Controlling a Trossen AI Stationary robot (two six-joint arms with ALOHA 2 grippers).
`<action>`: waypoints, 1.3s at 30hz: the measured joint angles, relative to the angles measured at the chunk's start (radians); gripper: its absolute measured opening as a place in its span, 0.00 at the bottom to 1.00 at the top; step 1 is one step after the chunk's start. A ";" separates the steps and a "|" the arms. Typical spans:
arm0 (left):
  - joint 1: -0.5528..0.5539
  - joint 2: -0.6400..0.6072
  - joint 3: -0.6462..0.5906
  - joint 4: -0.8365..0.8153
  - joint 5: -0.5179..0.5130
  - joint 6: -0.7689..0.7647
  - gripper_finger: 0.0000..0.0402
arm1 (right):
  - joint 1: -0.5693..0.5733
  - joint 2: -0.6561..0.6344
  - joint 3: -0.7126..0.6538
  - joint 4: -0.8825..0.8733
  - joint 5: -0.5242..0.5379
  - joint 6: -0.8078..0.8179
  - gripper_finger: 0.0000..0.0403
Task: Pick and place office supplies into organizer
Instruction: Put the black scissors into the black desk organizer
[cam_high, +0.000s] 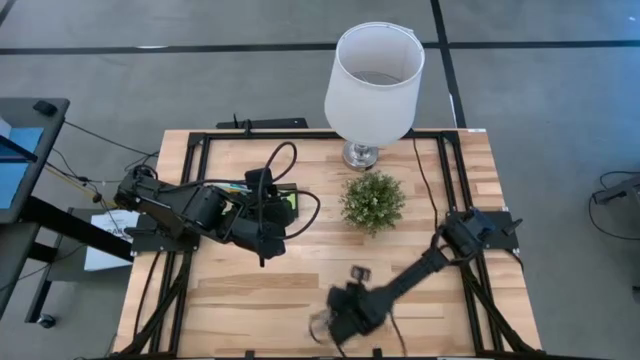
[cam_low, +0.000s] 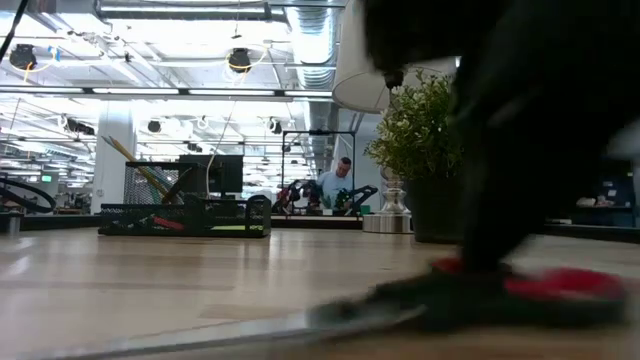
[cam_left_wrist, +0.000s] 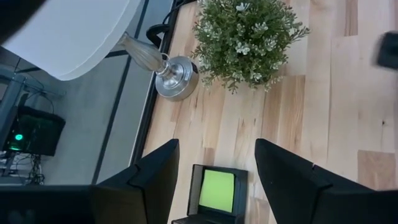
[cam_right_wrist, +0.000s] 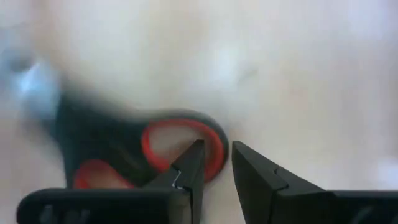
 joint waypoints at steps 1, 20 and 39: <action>0.000 0.000 0.000 -0.001 0.001 0.000 0.51 | -0.020 0.001 -0.003 -0.004 0.022 -0.035 0.18; -0.149 -0.071 0.005 -0.190 -0.018 -0.265 0.51 | -0.481 0.040 -0.003 0.577 -0.169 -0.530 0.18; -0.354 -0.121 -0.310 -0.183 -0.027 -0.787 0.51 | -0.342 -0.089 -0.002 0.494 -0.157 -0.584 0.18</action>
